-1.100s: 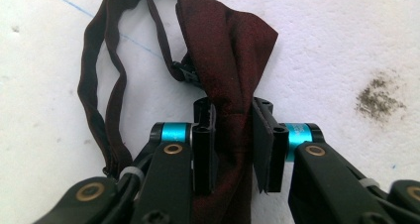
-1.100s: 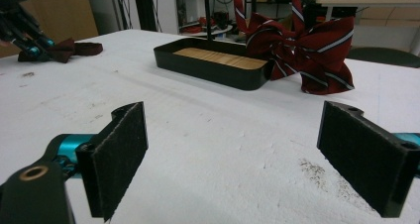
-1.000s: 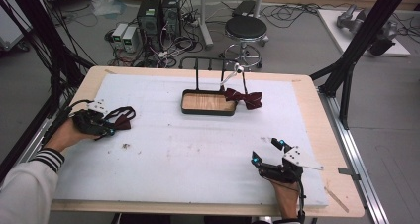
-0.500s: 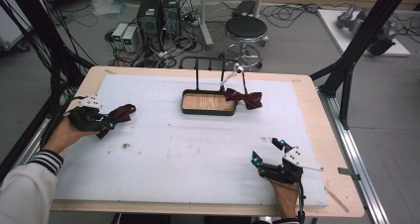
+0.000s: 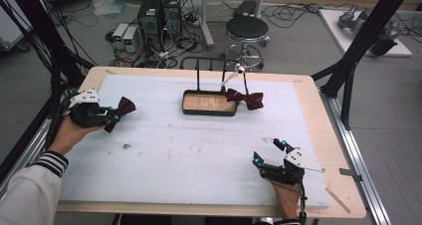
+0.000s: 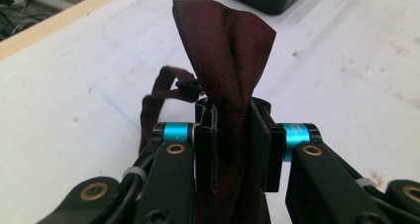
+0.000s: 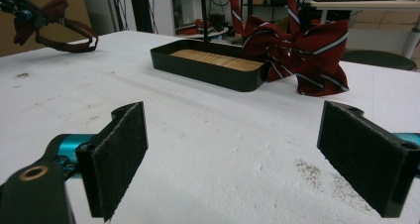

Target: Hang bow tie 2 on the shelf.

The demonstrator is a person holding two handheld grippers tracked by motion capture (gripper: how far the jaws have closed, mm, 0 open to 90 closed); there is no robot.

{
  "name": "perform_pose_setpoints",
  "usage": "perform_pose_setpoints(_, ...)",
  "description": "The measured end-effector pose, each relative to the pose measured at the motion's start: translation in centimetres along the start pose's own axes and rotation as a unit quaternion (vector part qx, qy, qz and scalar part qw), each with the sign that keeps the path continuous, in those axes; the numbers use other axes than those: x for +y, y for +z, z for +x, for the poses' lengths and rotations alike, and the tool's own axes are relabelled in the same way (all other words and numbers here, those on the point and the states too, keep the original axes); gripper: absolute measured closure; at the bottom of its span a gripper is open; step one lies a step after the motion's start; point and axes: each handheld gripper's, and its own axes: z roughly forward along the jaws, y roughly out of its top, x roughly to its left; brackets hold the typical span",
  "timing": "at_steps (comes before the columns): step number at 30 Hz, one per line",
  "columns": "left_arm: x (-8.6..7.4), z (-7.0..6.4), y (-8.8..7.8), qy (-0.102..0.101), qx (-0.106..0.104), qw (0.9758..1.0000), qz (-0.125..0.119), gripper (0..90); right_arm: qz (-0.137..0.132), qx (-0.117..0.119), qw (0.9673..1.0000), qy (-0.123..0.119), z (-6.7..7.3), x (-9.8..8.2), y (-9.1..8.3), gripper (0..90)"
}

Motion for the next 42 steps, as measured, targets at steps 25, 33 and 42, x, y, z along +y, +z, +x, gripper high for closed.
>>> perform_pose_setpoints(25, 4.2, -3.3, 2.4, -0.012, -0.012, 0.9943, -0.105, 74.5, 0.0, -0.003, 1.0, 0.002, -0.1, 0.0, 0.0, 11.3)
perform_pose_setpoints(33, 6.5, -4.6, 3.4, -0.012, -0.013, 0.9918, -0.126, 74.4, -0.001, -0.006, 1.0, 0.001, 0.0, 0.0, 0.0, 11.3)
perform_pose_setpoints(42, 8.4, -5.7, 4.5, -0.01, -0.018, 0.9898, -0.141, 74.5, -0.001, -0.007, 1.0, 0.002, 0.0, 0.0, 0.0, 11.3)
